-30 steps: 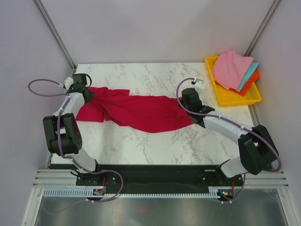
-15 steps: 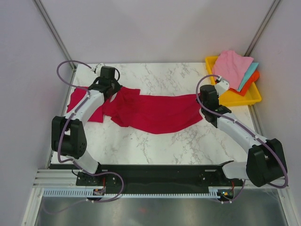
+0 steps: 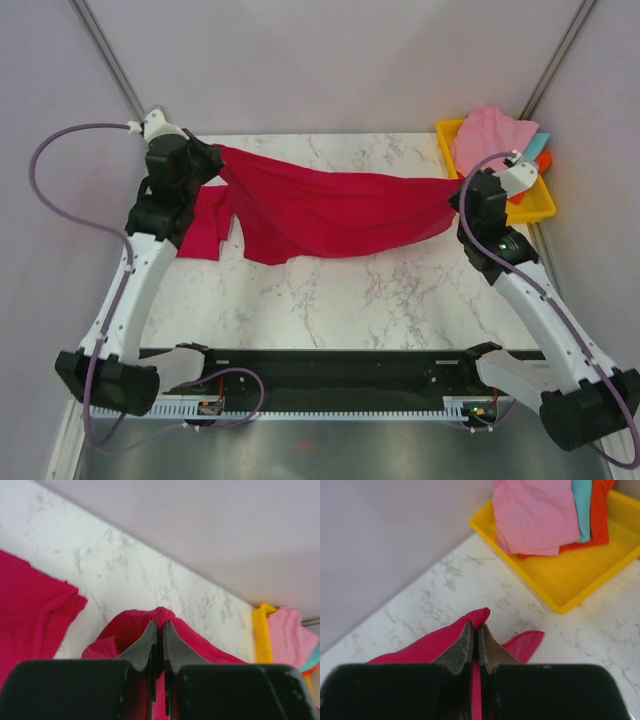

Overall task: Fold and stack the t-shirts
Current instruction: Flatten the tshirt out

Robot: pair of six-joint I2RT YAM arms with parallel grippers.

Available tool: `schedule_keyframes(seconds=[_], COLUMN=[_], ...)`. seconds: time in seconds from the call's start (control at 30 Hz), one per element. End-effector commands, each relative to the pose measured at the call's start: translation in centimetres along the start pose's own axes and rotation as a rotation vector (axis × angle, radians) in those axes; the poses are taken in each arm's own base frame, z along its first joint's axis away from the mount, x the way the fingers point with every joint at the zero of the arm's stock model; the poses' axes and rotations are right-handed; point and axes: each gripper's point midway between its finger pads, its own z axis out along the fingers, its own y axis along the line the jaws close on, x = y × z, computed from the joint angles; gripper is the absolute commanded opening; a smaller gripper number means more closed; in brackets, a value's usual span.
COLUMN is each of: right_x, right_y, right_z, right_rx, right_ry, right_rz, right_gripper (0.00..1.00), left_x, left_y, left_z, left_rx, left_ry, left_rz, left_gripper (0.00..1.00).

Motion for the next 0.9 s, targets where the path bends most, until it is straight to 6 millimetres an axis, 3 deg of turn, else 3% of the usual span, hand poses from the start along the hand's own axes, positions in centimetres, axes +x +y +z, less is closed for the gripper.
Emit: schedule_keyframes(seconds=[0.0, 0.07, 0.13, 0.17, 0.2, 0.3, 0.4, 0.47, 0.57, 0.6, 0.63, 0.73, 0.77, 0.8, 0.83, 0.87], right_x=[-8.9, -10.8, -13.0, -13.8, -15.4, -17.3, -18.0, -18.0, -16.5, -15.2, -14.4, -10.8, -10.5, -8.6, -8.1, -7.8], right_y=[1.3, 1.7, 1.8, 1.8, 1.6, 1.2, 0.6, 0.5, 0.6, 0.7, 0.9, 1.2, 1.8, 2.5, 3.2, 3.8], right_z=[-5.7, -7.9, -10.9, -11.8, -13.6, -16.1, -17.1, -17.0, -15.2, -13.5, -12.5, -8.0, -6.8, -4.3, -2.9, -1.5], right_rx=[-0.126, -0.195, -0.279, -0.302, -0.339, -0.375, -0.376, -0.367, -0.322, -0.278, -0.256, -0.148, -0.14, -0.102, -0.081, -0.064], right_ry=[-0.165, -0.191, -0.227, -0.238, -0.269, -0.291, -0.299, -0.299, -0.267, -0.24, -0.222, -0.16, -0.169, -0.134, -0.131, -0.127], right_rz=[0.107, 0.144, 0.196, 0.212, 0.242, 0.262, 0.268, 0.273, 0.26, 0.238, 0.229, 0.185, 0.194, 0.161, 0.163, 0.162], right_gripper=[0.0, 0.0, 0.0, 0.0, 0.0, 0.0, 0.0, 0.0, 0.0, 0.0, 0.0, 0.0, 0.0, 0.0, 0.0, 0.02], left_x=[-7.6, -10.0, -11.2, -12.7, -13.2, -14.6, -15.1, -15.0, -13.2, -12.4, -11.1, -7.9, -5.4, -4.3, -4.4, -2.2], left_y=[-3.2, -4.2, -4.5, -4.7, -4.5, -4.0, -3.9, -3.9, -3.4, -3.1, -2.8, -1.6, -0.6, -0.2, -0.6, 0.2], left_z=[-6.0, -9.7, -12.4, -15.3, -16.5, -20.9, -23.2, -23.1, -19.1, -17.8, -14.9, -9.4, -6.1, -4.1, -2.3, 1.5], left_rx=[0.13, 0.191, 0.22, 0.255, 0.259, 0.298, 0.323, 0.32, 0.251, 0.226, 0.183, 0.089, 0.035, 0.014, 0.028, -0.018], left_ry=[-0.207, -0.27, -0.304, -0.357, -0.379, -0.456, -0.476, -0.464, -0.392, -0.365, -0.312, -0.224, -0.165, -0.145, -0.17, -0.112], left_rz=[0.009, -0.016, -0.017, -0.028, -0.035, -0.056, -0.073, -0.08, -0.092, -0.092, -0.088, -0.077, -0.058, -0.052, -0.05, -0.027], left_gripper=[0.02, 0.02, 0.02, 0.02, 0.02, 0.02, 0.02, 0.02, 0.02, 0.02, 0.02, 0.02, 0.02, 0.02, 0.02, 0.02])
